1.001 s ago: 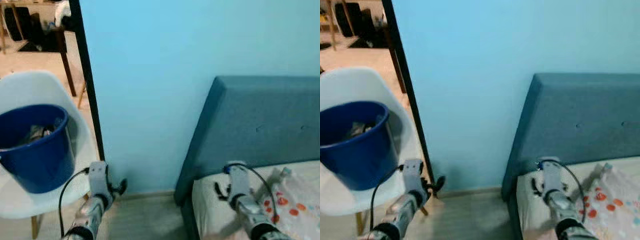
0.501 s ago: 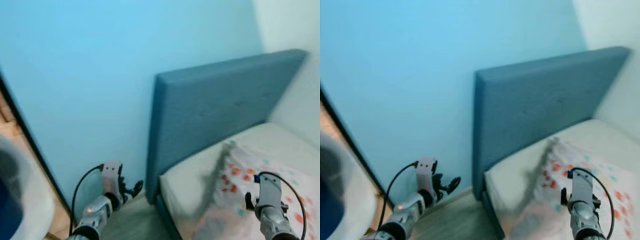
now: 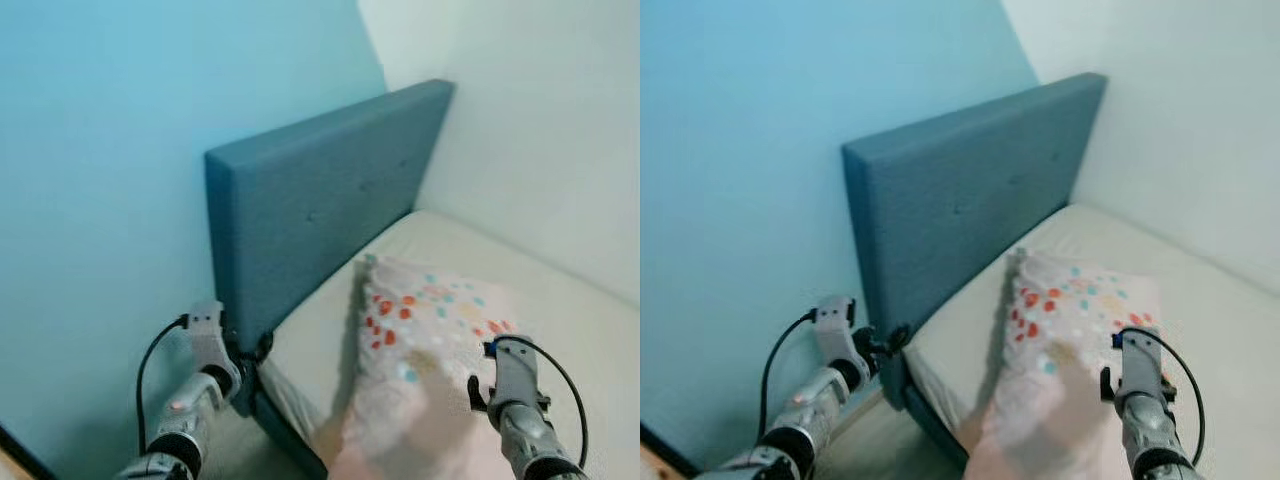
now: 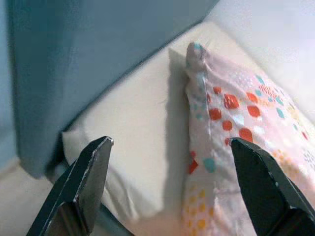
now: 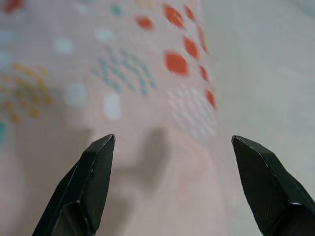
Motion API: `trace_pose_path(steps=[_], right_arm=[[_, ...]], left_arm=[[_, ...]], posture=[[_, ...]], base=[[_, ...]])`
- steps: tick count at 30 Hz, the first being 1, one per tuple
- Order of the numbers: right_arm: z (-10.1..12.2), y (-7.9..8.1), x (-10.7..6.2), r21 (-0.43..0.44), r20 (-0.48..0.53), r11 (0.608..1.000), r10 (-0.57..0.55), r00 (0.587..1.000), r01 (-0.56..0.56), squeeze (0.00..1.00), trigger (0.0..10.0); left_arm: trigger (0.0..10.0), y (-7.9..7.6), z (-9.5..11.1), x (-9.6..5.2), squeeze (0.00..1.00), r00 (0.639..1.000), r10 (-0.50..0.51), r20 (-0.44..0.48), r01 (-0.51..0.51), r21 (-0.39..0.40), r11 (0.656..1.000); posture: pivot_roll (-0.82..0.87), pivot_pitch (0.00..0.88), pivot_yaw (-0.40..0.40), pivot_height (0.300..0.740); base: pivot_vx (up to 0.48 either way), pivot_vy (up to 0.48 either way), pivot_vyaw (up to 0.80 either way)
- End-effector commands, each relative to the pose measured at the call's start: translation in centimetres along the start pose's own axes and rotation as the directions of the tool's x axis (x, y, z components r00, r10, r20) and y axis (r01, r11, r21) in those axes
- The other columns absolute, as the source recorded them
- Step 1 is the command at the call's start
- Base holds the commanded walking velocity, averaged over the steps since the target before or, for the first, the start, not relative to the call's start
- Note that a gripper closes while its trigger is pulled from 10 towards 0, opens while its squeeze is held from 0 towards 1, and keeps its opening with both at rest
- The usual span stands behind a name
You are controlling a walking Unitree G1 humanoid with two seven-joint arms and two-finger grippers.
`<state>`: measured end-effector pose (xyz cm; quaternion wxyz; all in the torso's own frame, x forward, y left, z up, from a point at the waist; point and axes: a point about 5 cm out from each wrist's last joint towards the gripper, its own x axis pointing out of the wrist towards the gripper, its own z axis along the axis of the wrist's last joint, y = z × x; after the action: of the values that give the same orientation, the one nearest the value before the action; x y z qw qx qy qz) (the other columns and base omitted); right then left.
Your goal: Clean up the room
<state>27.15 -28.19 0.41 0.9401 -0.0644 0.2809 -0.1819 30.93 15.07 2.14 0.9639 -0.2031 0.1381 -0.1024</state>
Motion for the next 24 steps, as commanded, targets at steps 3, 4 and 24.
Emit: trace_pose_path(steps=[3, 4, 24], right_arm=[[-0.1, 0.2, 0.0, -0.001, -0.004, 1.0, 0.002, 1.0, -0.002, 0.0, 10.0], [-0.1, 0.2, 0.0, -0.001, -0.004, 1.0, 0.002, 1.0, -0.002, 0.0, 10.0], [0.0, 2.8, -0.2, 0.016, 0.008, 0.994, 0.112, 0.994, -0.112, 0.0, 10.0]], left_arm=[[10.0, -0.6, 0.0, 0.3, 0.0, 1.0, -0.002, -0.002, 0.002, -0.031, 1.0], [10.0, -0.6, 0.0, 0.3, 0.0, 1.0, -0.002, -0.002, 0.002, -0.031, 1.0], [10.0, -1.9, -1.2, 0.6, 0.0, 0.997, -0.016, -0.07, 0.019, 0.045, 0.999]], posture=[[-0.07, 0.0, -0.075, 0.74], [-0.07, 0.0, -0.075, 0.74], [-0.08, 0.0, -0.074, 0.74]], base=[[0.0, 0.0, -0.76], [0.0, 0.0, -0.76], [0.0, 0.0, -0.76]])
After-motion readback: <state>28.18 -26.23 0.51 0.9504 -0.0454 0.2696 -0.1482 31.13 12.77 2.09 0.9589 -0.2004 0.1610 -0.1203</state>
